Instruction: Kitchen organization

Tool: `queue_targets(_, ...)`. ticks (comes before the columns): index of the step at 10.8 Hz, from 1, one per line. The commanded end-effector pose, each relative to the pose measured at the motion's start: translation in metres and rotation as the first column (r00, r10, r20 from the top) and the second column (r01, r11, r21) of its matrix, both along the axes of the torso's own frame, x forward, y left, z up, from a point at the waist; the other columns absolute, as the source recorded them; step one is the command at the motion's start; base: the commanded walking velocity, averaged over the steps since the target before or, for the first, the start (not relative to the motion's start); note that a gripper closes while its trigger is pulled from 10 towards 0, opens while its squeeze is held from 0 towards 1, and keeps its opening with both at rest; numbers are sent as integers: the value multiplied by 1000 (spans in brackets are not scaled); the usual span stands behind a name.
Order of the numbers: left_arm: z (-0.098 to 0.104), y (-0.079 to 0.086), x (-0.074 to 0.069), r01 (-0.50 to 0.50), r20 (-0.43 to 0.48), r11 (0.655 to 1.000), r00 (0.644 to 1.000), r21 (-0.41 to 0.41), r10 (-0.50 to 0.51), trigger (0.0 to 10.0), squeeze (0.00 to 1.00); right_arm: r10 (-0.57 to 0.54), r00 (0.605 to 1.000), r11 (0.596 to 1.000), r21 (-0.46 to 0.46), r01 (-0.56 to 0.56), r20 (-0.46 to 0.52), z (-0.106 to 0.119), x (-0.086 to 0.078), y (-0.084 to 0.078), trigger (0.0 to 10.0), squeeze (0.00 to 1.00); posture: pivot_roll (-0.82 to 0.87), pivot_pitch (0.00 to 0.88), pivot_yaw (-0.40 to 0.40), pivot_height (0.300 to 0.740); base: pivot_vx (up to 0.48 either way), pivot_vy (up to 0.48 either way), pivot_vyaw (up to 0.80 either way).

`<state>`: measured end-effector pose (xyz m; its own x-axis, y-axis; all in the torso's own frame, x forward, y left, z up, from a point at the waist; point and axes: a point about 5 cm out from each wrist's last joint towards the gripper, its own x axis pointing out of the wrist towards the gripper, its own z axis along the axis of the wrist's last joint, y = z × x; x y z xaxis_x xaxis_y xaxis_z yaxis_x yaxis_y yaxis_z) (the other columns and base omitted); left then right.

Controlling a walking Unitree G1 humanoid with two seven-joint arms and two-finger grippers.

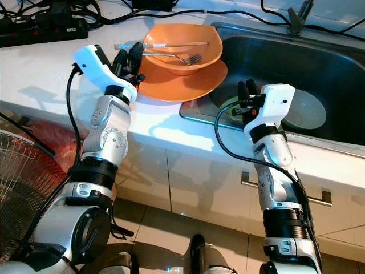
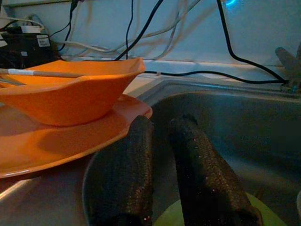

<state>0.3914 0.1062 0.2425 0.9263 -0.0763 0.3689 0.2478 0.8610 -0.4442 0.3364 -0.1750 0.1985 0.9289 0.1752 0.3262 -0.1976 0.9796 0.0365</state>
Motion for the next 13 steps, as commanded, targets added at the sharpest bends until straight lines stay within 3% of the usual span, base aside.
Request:
queue_targets(1, 1, -5, 1, 17, 4, 1000, 1000, 9, -17, 10000, 0, -5, 1000, 1000, 0, 5, 1, -1, -2, -2, 10000, 0, -15, 181, -18, 740, 0, 0, 0)
queue_targets(2, 1, -6, 1, 20, 3, 1000, 1000, 12, -20, 4627, 0, -6, 1000, 1000, 1, 6, 1, -1, -2, -2, 10000, 0, -15, 181, -18, 740, 0, 0, 0)
queue_targets(3, 1, -6, 1, 21, 4, 1000, 1000, 14, -21, 980, 0, -6, 1000, 1000, 1, 6, 1, 0, -2, -2, 10000, 0, -15, 182, -16, 740, 0, 0, 0)
queue_targets(4, 1, -6, 1, 21, 6, 1000, 1000, 12, -22, 0, 0, -7, 1000, 1000, 1, 7, 0, 0, -2, -2, 10000, 0, -15, 182, -16, 740, 0, 0, 0)
queue_targets(13, 4, -9, 0, 33, 29, 999, 999, 18, -33, 0, 0, -6, 1000, 1000, 4, 6, -4, -2, -1, -2, 10000, 0, -11, 180, -17, 740, 0, 0, 0)
